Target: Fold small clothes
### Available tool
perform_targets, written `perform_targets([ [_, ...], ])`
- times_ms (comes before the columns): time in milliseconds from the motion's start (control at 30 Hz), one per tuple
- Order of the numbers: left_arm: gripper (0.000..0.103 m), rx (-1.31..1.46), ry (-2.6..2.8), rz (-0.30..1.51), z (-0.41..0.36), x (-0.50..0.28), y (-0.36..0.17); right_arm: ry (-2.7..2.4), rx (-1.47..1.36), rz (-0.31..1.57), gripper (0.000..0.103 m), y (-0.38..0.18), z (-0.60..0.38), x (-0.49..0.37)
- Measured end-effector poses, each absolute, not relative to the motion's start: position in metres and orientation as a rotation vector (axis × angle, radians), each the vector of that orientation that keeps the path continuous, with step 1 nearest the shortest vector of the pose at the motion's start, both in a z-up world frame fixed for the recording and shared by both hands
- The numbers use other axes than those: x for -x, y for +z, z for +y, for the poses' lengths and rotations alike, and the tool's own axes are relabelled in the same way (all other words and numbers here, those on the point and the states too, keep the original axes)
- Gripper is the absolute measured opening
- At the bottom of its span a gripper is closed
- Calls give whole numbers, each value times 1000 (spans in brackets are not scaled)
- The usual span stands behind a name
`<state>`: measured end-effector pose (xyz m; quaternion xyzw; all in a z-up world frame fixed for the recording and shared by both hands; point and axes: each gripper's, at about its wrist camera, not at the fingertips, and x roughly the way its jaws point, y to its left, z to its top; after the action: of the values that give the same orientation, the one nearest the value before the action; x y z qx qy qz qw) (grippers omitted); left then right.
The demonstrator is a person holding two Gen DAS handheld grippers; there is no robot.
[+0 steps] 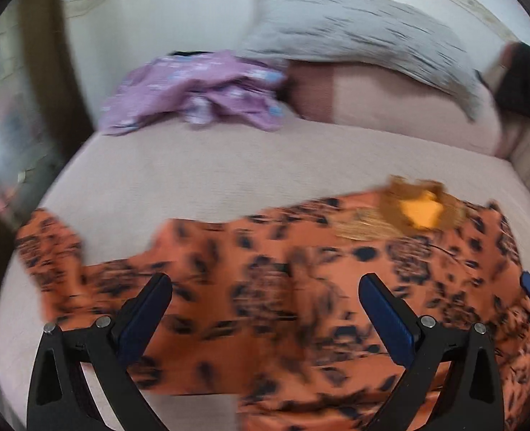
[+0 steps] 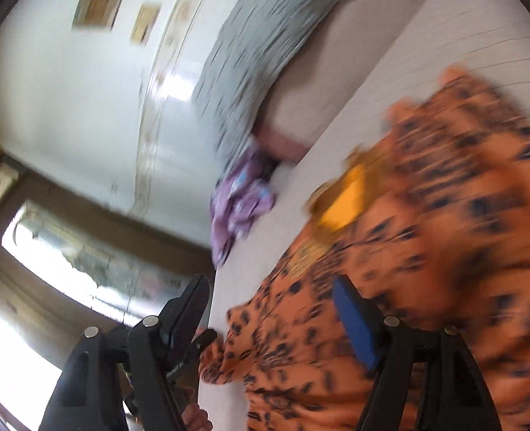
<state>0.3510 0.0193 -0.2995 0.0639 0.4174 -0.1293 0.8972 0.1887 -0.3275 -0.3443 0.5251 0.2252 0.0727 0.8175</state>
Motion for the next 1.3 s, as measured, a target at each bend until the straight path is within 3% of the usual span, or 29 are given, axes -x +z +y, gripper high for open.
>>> perform_targets([
  [233,103,-220,-269,998,-19,-369,-348,38,-1189,421,74,-353,-386,-164],
  [367,81,-151,-312,1098,-16,-378,-362,-27,-1205,433,74,-366,-398,-170],
  [533,67,-117,-353,1060,-14,-374,-355,-105,-1250,489,73,-400,-405,-173],
  [567,58,-123,-362,1045,-14,-372,-354,-111,-1249,492,71,-406,-405,-173],
  [667,28,-100,-437,1045,-15,-370,-352,-139,-1202,507,54,-410,-402,-172],
  [733,28,-104,-445,1034,-16,-367,-351,-151,-1189,515,39,-415,-403,-170],
  [767,28,-113,-445,1033,-16,-367,-352,-149,-1200,509,37,-418,-404,-168],
  [833,28,-104,-442,1042,-14,-367,-353,-148,-1211,502,34,-420,-405,-167],
  [967,44,-20,-454,1085,-7,-374,-357,-176,-1106,514,33,-416,-395,-167],
  [1067,44,7,-477,1073,-3,-373,-357,-219,-1020,545,33,-410,-386,-171],
  [1133,32,-2,-489,1064,-3,-373,-357,-250,-967,570,33,-405,-381,-175],
  [1167,15,-7,-488,1060,-3,-372,-357,-266,-942,582,33,-403,-378,-176],
  [1200,8,-3,-498,1060,-4,-371,-357,-284,-912,597,33,-400,-375,-178],
  [1300,6,57,-543,1038,-1,-372,-356,-347,-791,664,33,-388,-360,-189],
])
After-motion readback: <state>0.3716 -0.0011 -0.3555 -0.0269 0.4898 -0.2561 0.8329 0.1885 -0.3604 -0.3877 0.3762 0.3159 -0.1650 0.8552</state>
